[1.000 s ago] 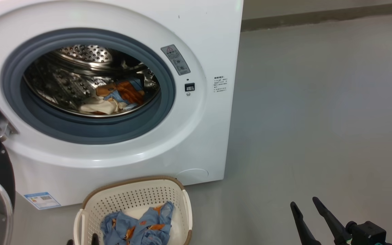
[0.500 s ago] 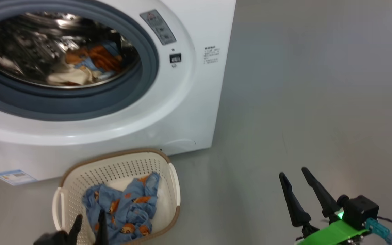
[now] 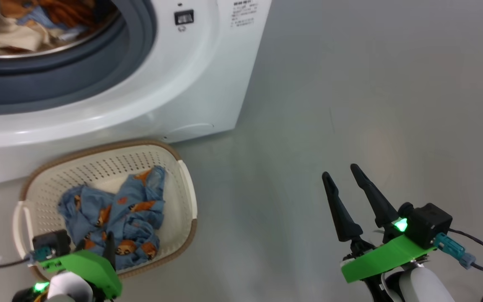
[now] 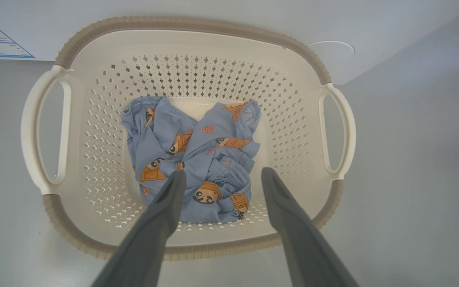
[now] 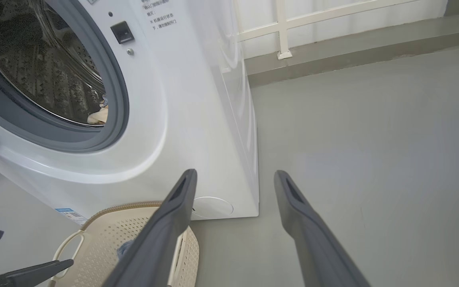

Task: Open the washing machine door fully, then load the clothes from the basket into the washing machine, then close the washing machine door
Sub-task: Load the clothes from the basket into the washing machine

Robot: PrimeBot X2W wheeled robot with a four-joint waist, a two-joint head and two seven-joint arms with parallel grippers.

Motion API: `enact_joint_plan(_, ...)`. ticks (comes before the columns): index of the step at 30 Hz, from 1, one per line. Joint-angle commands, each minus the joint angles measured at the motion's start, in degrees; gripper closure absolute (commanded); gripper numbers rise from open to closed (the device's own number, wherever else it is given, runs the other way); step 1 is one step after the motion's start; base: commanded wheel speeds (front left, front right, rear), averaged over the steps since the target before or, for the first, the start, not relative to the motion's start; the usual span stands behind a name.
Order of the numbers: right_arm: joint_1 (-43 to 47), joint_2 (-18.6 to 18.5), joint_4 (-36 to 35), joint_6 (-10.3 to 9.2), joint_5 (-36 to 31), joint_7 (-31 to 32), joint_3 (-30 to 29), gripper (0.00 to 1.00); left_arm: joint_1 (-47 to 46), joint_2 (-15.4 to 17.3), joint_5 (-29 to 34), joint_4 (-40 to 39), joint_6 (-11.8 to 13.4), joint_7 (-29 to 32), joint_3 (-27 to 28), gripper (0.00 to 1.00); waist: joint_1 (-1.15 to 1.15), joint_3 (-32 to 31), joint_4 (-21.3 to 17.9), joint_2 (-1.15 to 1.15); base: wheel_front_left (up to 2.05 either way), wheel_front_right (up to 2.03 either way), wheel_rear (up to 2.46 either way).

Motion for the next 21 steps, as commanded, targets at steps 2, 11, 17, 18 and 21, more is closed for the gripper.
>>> enact_joint_plan(2, -1.3, 0.2, -1.2, 0.09, 0.2, -0.7, 2.0, 0.00, -2.4, 1.7, 0.4, 0.7, 0.4, 0.4, 1.6, 0.00, 0.00, 4.9, -2.8, 0.00, 0.00, 0.00, 0.00)
enact_joint_plan(11, -4.1, 0.8, -1.4, 0.09, 0.5, -0.7, 3.2, 0.00, -10.1, 3.7, 0.2, 9.1, 0.8, 4.8, 1.2, 0.00, 0.00, 11.1, -5.2, 0.00, 0.00, 0.00, 0.00)
enact_joint_plan(17, -5.4, 0.9, -1.5, 0.09, 0.7, -0.7, 3.7, 0.00, -14.4, 4.8, -1.0, 14.0, 1.5, 6.6, 2.1, 0.00, 0.00, 14.2, -6.3, 0.00, 0.00, 0.00, 0.00)
enact_joint_plan(18, -5.6, 1.0, -1.5, 0.09, 0.8, -0.7, 3.7, 0.00, -15.0, 5.0, -1.2, 14.7, 1.5, 6.8, 2.2, 0.00, 0.00, 14.6, -6.4, 0.00, 0.00, 0.00, 0.00)
enact_joint_plan(21, -6.1, 1.0, -1.5, 0.09, 1.0, -0.7, 4.0, 0.00, -16.9, 6.0, -1.4, 16.9, 2.2, 7.0, 2.7, 0.00, 0.00, 16.0, -6.8, 0.00, 0.00, 0.00, 0.00)
